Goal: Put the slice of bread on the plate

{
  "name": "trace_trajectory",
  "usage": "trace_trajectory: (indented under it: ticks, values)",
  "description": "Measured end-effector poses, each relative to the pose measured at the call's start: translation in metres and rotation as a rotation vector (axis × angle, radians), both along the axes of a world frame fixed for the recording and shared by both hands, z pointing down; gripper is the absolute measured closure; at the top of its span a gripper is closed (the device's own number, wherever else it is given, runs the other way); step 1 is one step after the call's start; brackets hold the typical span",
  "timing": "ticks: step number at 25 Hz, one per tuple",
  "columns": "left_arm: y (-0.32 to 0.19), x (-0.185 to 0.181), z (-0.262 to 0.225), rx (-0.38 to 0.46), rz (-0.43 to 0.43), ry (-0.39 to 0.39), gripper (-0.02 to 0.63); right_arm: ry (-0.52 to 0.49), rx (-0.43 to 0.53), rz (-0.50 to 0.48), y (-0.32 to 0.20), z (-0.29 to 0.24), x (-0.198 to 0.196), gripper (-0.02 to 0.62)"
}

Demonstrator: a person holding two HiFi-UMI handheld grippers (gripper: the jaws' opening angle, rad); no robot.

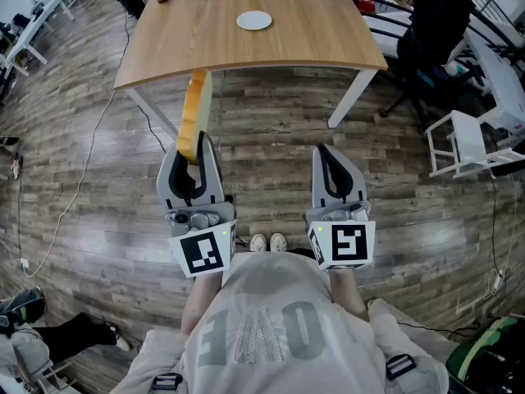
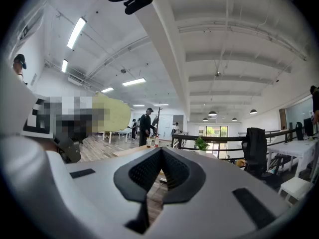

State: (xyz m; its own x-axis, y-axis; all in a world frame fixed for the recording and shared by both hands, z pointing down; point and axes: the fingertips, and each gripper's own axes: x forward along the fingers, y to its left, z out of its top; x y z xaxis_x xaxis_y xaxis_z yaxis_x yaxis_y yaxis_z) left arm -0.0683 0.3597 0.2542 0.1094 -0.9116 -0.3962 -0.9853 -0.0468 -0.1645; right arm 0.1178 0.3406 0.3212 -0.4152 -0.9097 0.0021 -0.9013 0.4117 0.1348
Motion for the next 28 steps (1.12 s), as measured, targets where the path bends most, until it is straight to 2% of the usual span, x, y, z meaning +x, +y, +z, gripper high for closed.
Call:
trace_trajectory:
  ticks: [2, 6, 10, 19, 28]
  values:
    - [0.0, -0.004, -0.003, 0.018, 0.007, 0.004, 0.523, -0.007, -0.005, 0.0, 0.0, 0.001, -0.004, 0.578]
    - [-0.002, -0.013, 0.007, -0.023, -0.008, 0.007, 0.523, -0.011, -0.006, 0.013, 0.0, 0.004, -0.007, 0.578]
    - [-0.005, -0.017, 0.009, -0.025, 0.0, 0.003, 0.523, -0.002, -0.013, 0.045, -0.003, 0.007, -0.007, 0.578]
    - [-0.007, -0.04, 0.006, -0.002, 0.006, 0.01, 0.523, -0.015, -0.019, -0.012, -0.01, 0.012, -0.034, 0.578]
    - [-0.039, -0.065, 0.021, -0.039, -0.011, 0.022, 0.523, -0.011, -0.1, 0.037, -0.028, 0.04, -0.029, 0.578]
